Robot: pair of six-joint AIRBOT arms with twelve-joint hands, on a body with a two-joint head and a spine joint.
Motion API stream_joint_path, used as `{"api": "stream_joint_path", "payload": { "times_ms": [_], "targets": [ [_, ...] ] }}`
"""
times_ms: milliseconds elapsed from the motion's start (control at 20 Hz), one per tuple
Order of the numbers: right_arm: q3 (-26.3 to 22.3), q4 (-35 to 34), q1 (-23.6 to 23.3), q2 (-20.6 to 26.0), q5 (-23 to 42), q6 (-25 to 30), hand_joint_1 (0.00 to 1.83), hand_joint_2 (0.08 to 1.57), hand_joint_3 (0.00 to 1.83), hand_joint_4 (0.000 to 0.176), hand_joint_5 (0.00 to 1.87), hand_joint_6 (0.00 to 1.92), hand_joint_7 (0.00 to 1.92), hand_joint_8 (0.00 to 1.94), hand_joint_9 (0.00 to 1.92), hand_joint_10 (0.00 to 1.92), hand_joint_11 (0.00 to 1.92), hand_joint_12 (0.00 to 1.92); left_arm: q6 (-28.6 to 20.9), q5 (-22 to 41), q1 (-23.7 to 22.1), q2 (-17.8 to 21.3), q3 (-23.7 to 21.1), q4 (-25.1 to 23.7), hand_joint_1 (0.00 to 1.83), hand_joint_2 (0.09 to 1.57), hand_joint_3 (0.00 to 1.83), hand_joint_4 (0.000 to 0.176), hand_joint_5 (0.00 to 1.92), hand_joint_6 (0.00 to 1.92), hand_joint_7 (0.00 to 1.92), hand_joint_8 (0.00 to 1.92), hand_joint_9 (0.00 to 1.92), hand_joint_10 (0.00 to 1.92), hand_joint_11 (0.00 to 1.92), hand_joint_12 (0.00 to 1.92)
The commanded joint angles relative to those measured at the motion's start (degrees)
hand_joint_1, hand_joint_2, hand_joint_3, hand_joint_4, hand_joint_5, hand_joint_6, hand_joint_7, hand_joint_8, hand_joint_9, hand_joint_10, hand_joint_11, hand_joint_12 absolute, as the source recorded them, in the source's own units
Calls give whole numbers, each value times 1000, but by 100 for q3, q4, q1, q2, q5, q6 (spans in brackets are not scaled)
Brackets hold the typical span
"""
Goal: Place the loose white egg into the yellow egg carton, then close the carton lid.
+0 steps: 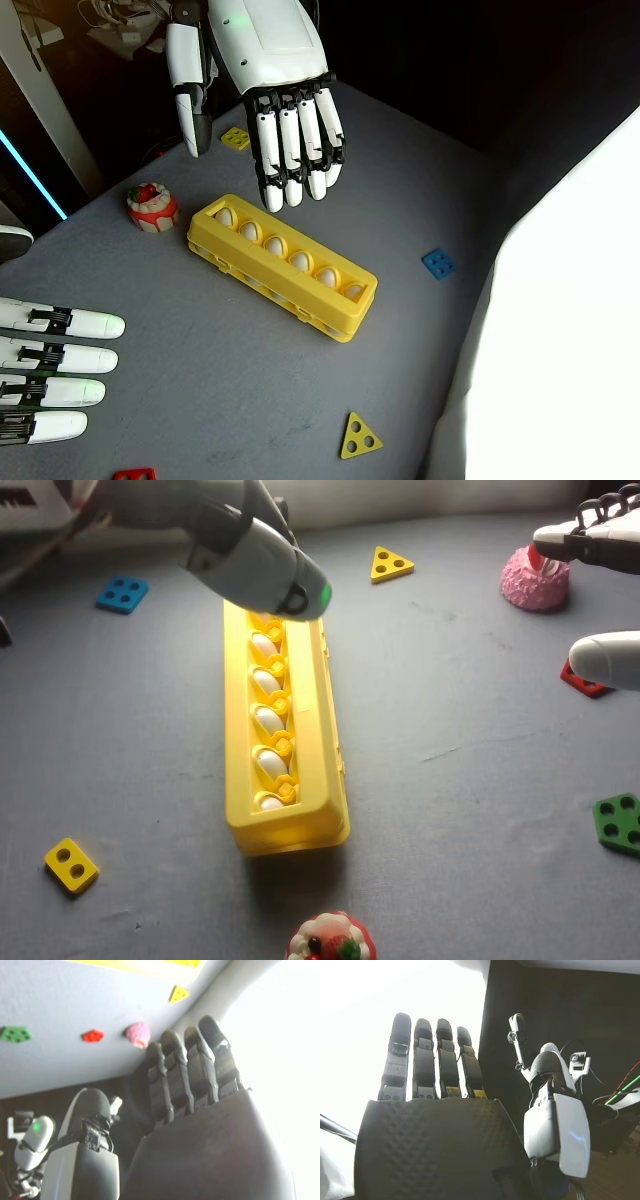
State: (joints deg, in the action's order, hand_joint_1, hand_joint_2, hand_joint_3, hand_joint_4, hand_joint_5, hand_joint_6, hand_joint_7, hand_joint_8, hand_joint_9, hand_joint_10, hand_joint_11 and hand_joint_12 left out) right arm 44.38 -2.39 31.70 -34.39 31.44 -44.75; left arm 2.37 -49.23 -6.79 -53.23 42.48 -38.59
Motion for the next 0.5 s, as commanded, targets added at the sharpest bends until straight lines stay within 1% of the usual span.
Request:
{"api": "stream_joint_path", "payload": {
  "times_ms": [0, 50, 100, 150, 200, 250, 300, 350, 400, 450],
  "targets": [
    [-2, -42, -44, 42, 711, 20, 103, 1163, 1, 0, 266, 20, 239, 5, 217, 9, 0, 578, 101, 321, -93, 37, 29, -281, 322, 1312, 0, 0, 495, 5, 470, 8, 270, 2, 0, 787],
    [-2, -42, -44, 42, 711, 20, 164, 1156, 0, 0, 388, 47, 431, 38, 368, 103, 0, 941, 171, 320, -98, 50, 48, -264, 308, 1314, 0, 0, 502, 7, 473, 8, 257, 1, 0, 799],
    [-2, -42, -44, 42, 713, 20, 193, 1153, 1, 0, 462, 44, 533, 23, 394, 265, 0, 1144, 197, 320, -97, 61, 50, -265, 319, 1309, 0, 0, 508, 7, 476, 6, 256, 1, 0, 771],
    [-2, -42, -44, 42, 715, 20, 200, 1152, 0, 0, 482, 33, 559, 12, 340, 439, 0, 1205, 210, 320, -93, 65, 50, -265, 322, 1308, 0, 0, 509, 7, 477, 6, 257, 2, 0, 765],
    [-2, -42, -44, 42, 716, 20, 197, 1167, 7, 0, 547, 263, 676, 132, 343, 845, 0, 1404, 223, 320, -81, 68, 50, -265, 337, 1307, 0, 0, 511, 7, 464, 1, 243, 0, 0, 762],
    [-2, -42, -44, 42, 717, 19, 193, 1179, 6, 0, 504, 621, 675, 408, 344, 1094, 0, 1573, 228, 321, -66, 69, 54, -265, 313, 1309, 0, 0, 504, 3, 461, 0, 248, 3, 0, 760],
    [-2, -42, -44, 42, 717, 19, 193, 1179, 6, 0, 504, 621, 675, 408, 344, 1094, 0, 1573, 231, 321, -60, 69, 55, -265, 313, 1309, 0, 0, 504, 3, 461, 0, 248, 3, 0, 760],
    [-2, -42, -45, 43, 718, 19, 205, 1187, 3, 0, 498, 957, 625, 767, 366, 1266, 0, 1615, 247, 321, -50, 71, 65, -265, 308, 1309, 0, 0, 502, 3, 460, 0, 249, 4, 0, 760],
    [-2, -42, -44, 43, 718, 19, 175, 1224, 9, 0, 644, 1163, 700, 1198, 480, 1535, 201, 1860, 257, 321, -45, 72, 74, -266, 341, 1303, 0, 3, 532, 11, 538, 27, 316, 32, 0, 832],
    [-2, -42, -44, 43, 718, 19, 175, 1224, 9, 0, 644, 1163, 700, 1198, 480, 1535, 201, 1860, 275, 321, -40, 72, 83, -266, 341, 1303, 0, 3, 532, 11, 538, 27, 316, 32, 0, 832]
  ]
}}
